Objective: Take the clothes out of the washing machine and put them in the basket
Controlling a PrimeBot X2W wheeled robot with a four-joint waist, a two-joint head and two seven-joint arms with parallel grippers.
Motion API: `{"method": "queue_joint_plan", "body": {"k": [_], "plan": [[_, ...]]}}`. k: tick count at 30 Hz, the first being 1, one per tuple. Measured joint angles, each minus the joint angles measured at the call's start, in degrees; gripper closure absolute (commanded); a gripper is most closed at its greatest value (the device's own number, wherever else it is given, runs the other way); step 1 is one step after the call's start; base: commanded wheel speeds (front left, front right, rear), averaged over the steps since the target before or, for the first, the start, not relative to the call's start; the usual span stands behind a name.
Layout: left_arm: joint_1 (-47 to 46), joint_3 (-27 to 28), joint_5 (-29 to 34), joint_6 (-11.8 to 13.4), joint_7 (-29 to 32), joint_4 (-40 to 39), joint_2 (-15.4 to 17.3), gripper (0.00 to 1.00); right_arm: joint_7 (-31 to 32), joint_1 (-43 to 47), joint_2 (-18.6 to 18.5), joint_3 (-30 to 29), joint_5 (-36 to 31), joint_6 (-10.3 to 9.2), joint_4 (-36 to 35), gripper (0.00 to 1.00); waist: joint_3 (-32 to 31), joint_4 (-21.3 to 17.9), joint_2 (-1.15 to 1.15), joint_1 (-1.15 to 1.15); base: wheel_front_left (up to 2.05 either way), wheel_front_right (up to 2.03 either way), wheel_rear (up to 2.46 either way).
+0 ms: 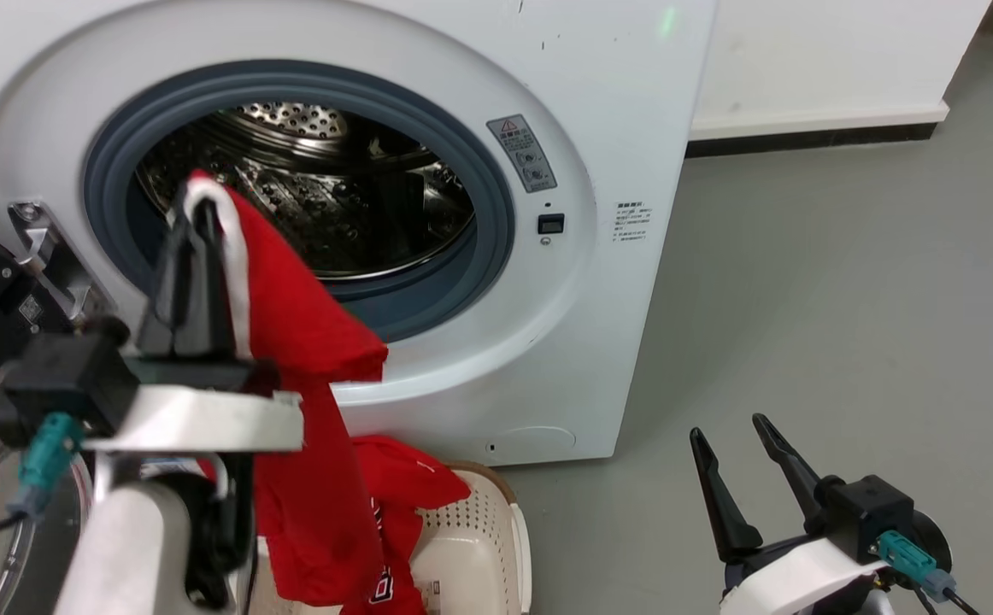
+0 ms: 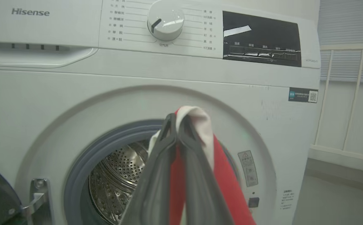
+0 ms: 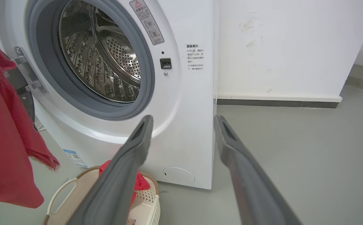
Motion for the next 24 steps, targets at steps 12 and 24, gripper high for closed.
{"method": "queue_joint_plan", "body": {"k": [12,24], "plan": [[12.0,-4.6,-5.6,-1.6,-2.4,14.6,-6.2,1.00,-0.7,-2.8,0.0,0.7,0.1,0.00,-0.3,0.00,6.4,1.0,0.00,0.01,0.00,0.00,0.00],[-2.4,-5.6,-6.0,-5.9,-7.8,46.5,-8.0,1.00,-2.4,-8.5,0.0,2.8,0.7,0.00,-0.1,0.00,17.4,-0.3,0.00,0.02,0.00,0.00,0.00]]}}
